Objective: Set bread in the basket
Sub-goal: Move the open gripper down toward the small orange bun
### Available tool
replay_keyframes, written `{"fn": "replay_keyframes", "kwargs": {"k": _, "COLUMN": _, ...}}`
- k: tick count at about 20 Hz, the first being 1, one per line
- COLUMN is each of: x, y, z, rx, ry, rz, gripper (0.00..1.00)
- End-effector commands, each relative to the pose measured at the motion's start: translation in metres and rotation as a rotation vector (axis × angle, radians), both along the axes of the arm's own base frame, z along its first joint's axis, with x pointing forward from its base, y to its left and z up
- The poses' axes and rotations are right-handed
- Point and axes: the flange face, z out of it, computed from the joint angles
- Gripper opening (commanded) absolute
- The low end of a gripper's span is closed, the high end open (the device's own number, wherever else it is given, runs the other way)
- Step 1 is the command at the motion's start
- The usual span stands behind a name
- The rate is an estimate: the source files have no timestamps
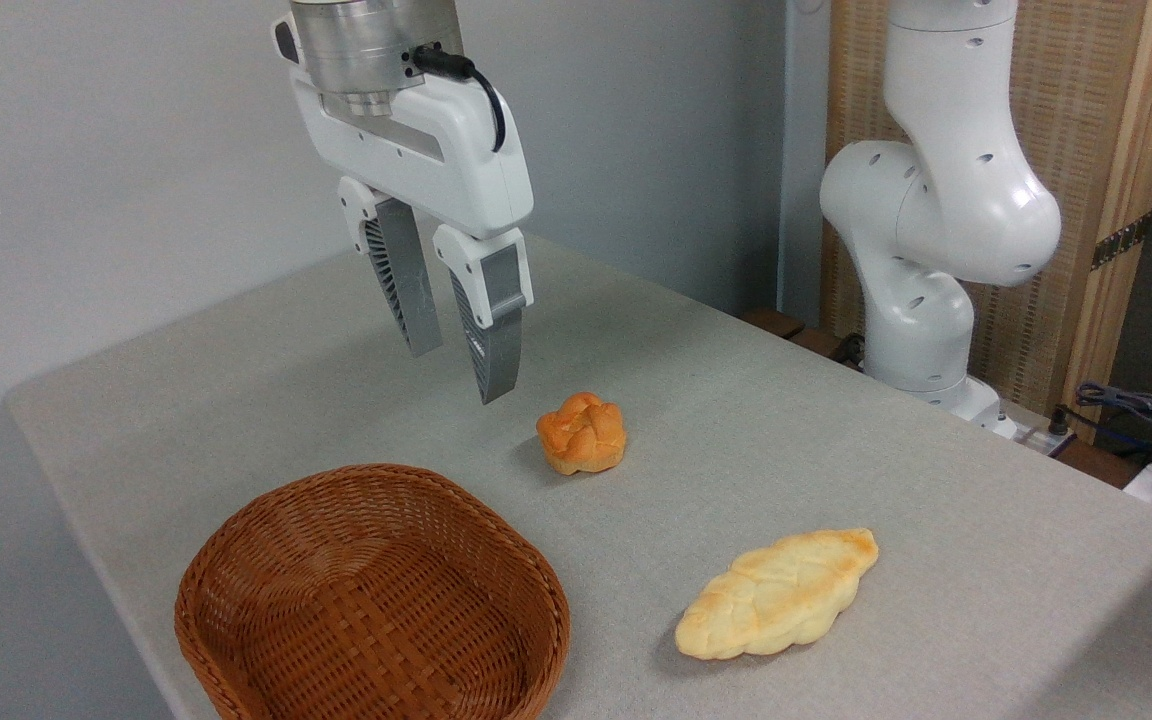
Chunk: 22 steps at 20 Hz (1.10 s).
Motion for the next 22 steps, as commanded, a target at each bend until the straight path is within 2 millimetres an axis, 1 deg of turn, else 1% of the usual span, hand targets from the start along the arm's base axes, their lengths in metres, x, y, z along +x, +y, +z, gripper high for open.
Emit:
{"fn": "replay_keyframes", "kwargs": {"k": 1, "x": -0.004, "y": 0.002, "z": 0.004, "rx": -0.003, "ry": 0.011, "rz": 0.008, "gripper": 1.00}}
{"fn": "replay_keyframes", "kwargs": {"k": 7, "x": -0.005, "y": 0.002, "z": 0.005, "rx": -0.004, "ry": 0.009, "rz": 0.007, "gripper": 1.00}}
{"fn": "replay_keyframes", "kwargs": {"k": 9, "x": -0.008, "y": 0.002, "z": 0.001, "rx": -0.004, "ry": 0.018, "rz": 0.005, "gripper": 1.00}}
{"fn": "replay_keyframes", "kwargs": {"k": 14, "x": -0.034, "y": 0.002, "z": -0.009, "rx": -0.009, "ry": 0.002, "rz": 0.004, "gripper": 1.00}}
{"fn": "replay_keyframes", "kwargs": {"k": 17, "x": -0.056, "y": -0.002, "z": -0.020, "rx": -0.013, "ry": 0.001, "rz": -0.005, "gripper": 1.00}}
{"fn": "replay_keyframes", "kwargs": {"k": 19, "x": -0.074, "y": -0.017, "z": -0.032, "rx": -0.014, "ry": 0.015, "rz": -0.038, "gripper": 1.00}}
{"fn": "replay_keyframes", "kwargs": {"k": 22, "x": -0.103, "y": -0.032, "z": -0.053, "rx": -0.014, "ry": 0.041, "rz": -0.077, "gripper": 1.00}}
